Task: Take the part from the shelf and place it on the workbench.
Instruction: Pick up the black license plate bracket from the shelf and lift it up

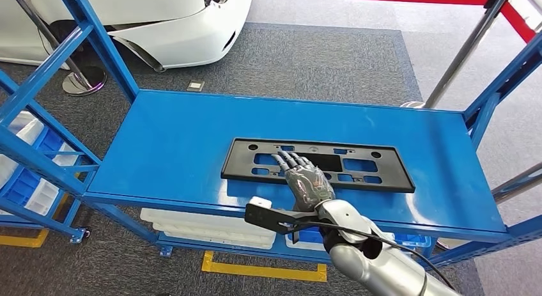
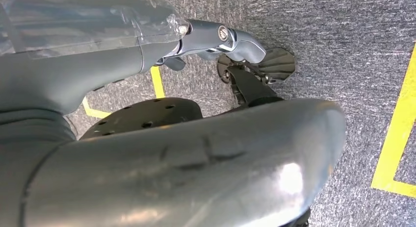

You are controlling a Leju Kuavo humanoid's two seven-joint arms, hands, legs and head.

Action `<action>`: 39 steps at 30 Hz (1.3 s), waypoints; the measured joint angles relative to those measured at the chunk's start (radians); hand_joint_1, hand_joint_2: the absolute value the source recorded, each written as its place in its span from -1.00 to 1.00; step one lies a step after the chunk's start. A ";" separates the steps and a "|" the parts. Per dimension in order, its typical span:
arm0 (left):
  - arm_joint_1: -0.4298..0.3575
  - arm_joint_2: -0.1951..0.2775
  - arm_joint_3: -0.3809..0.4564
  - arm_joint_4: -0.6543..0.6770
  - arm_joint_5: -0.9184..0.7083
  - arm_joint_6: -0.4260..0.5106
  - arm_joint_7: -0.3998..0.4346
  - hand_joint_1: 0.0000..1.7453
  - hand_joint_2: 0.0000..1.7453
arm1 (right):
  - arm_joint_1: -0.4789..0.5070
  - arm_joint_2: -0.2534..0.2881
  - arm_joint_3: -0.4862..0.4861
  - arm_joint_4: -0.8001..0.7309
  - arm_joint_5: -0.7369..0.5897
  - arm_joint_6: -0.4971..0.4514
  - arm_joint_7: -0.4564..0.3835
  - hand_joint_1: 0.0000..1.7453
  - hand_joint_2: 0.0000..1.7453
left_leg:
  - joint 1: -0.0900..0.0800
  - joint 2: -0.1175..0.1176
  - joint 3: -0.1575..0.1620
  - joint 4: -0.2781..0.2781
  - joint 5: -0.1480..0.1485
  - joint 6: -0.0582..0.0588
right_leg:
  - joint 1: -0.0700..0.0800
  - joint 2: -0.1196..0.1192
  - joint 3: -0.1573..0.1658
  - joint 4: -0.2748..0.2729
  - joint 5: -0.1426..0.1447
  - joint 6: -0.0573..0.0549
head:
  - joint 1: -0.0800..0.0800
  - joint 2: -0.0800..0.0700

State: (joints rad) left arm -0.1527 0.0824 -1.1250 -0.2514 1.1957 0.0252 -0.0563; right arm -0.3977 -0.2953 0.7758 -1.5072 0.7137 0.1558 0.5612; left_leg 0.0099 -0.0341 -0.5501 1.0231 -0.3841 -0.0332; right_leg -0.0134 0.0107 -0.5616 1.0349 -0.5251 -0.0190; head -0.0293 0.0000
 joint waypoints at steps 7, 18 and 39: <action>-0.001 0.000 0.000 0.000 -0.002 0.001 0.004 -1.00 -1.00 | -0.033 0.000 0.031 0.069 -0.067 0.010 0.008 -1.00 1.00 | 0.000 0.000 0.000 0.000 0.000 0.000 | 0.000 0.000 0.000 0.000 0.000 0.000 | 0.000 0.000; 0.002 -0.003 0.000 0.000 -0.005 0.007 0.006 -1.00 -1.00 | -0.054 -0.017 0.046 0.176 -0.058 -0.025 0.018 -1.00 1.00 | 0.000 0.000 0.000 0.000 0.000 0.000 | 0.000 0.000 0.000 0.000 0.000 0.000 | 0.000 0.000; 0.001 -0.003 0.000 0.000 -0.026 0.007 0.008 -1.00 -1.00 | -0.086 -0.032 0.054 0.244 0.059 -0.042 0.063 0.50 1.00 | 0.000 0.000 0.000 0.000 0.000 0.000 | 0.000 0.000 0.000 0.000 0.000 0.000 | 0.000 0.000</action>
State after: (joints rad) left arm -0.1512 0.0793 -1.1254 -0.2514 1.1699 0.0323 -0.0487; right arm -0.4833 -0.3276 0.8293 -1.2628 0.7731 0.1136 0.6240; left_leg 0.0098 -0.0340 -0.5497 1.0233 -0.3841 -0.0333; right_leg -0.0136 0.0107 -0.5615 1.0348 -0.5250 -0.0189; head -0.0293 0.0000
